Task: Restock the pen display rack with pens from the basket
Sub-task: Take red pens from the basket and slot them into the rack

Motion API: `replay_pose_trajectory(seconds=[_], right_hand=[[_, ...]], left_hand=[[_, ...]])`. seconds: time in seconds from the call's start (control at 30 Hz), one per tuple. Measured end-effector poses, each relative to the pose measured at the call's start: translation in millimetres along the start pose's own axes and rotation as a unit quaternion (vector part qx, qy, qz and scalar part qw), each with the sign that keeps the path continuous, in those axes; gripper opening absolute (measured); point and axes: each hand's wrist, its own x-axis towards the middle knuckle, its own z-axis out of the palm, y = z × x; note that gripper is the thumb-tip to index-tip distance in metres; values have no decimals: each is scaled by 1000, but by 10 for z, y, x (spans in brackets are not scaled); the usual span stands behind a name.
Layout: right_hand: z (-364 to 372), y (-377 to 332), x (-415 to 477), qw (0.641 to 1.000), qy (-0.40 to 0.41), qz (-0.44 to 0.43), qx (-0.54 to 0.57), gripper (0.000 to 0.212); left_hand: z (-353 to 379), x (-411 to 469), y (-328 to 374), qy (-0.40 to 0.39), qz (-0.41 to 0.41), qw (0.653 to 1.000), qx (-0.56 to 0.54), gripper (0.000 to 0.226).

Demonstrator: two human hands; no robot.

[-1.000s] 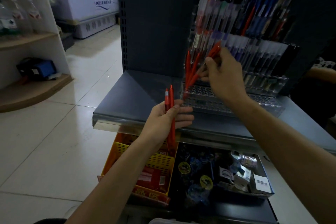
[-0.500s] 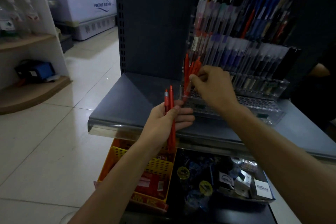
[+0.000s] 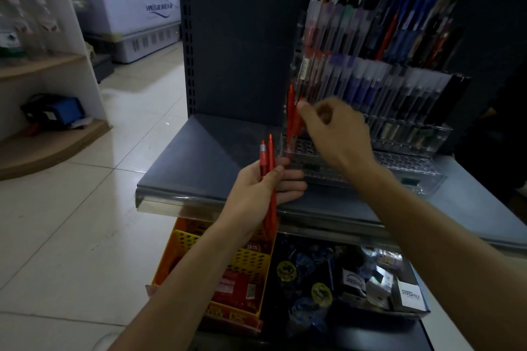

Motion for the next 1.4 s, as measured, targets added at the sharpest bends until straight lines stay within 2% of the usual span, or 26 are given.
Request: replay_pose_trajectory(seconds=[0.07, 0.17, 0.3, 0.43, 0.63, 0.7, 0.87, 0.97, 1.03, 1.13, 1.2, 1.4], right_hand=[[-42, -75, 80, 998, 21, -45, 31, 35], [-109, -186, 218, 990, -47, -133, -21, 41], [-123, -228, 309, 973, -98, -180, -105, 41], [-152, -189, 267, 980, -75, -159, -91, 38], [-157, -163, 202, 990, -104, -94, -26, 38], [-175, -167, 187, 990, -101, -100, -21, 38], [-216, -51, 3, 989, -12, -147, -18, 28], [-232, 25, -149, 991, 16, -127, 27, 20], [-242, 59, -234, 992, -52, -96, 63, 23], [-261, 95, -352, 972, -179, -76, 136, 20], [-278, 104, -405, 961, -207, -69, 168, 19], [-316, 130, -506, 937, -271, 2, 222, 11]], left_hand=[[2, -5, 12, -7, -1, 1000, -3, 20], [4, 3, 20, -13, -1, 1000, -4, 22], [-2, 18, 22, -15, -4, 1000, -10, 20], [-11, 23, 15, -17, 0, 1000, -4, 22], [-8, 10, 26, -26, 8, 1000, 5, 20], [-9, 3, 27, -31, 10, 999, 8, 20], [6, -29, 31, -49, 24, 998, 27, 23], [29, -63, 39, -69, 31, 997, 34, 22], [50, -96, 41, -94, 30, 994, 37, 21], [70, -141, 30, -117, 40, 987, 99, 17], [79, -149, 8, -118, 35, 984, 128, 14], [104, -145, -32, -140, -46, 987, 67, 12]])
